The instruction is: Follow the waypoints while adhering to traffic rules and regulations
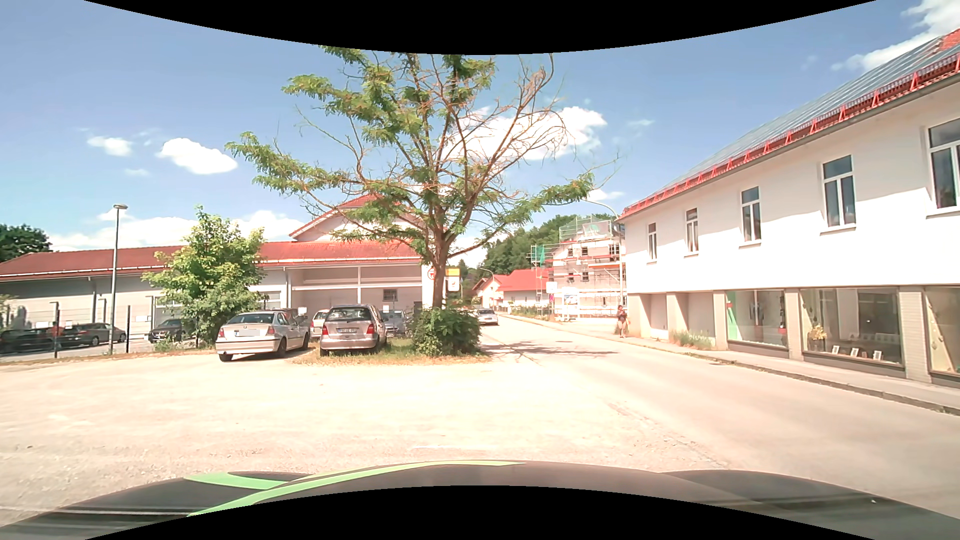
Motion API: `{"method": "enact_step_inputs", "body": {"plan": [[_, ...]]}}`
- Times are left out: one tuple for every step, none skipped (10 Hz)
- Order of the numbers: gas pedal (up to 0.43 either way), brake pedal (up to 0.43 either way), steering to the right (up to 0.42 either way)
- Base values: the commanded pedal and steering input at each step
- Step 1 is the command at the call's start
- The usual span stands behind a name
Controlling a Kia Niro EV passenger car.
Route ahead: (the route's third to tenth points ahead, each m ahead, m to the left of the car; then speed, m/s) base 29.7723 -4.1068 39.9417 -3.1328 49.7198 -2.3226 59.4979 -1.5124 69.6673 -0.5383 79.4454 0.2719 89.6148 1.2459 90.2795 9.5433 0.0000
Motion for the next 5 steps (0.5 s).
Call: {"method": "enact_step_inputs", "body": {"plan": [[0.0,0.36,0.003],[0.0,0.36,0.004],[0.0,0.36,0.004],[0.0,0.36,0.004],[0.0,0.36,0.004]]}}
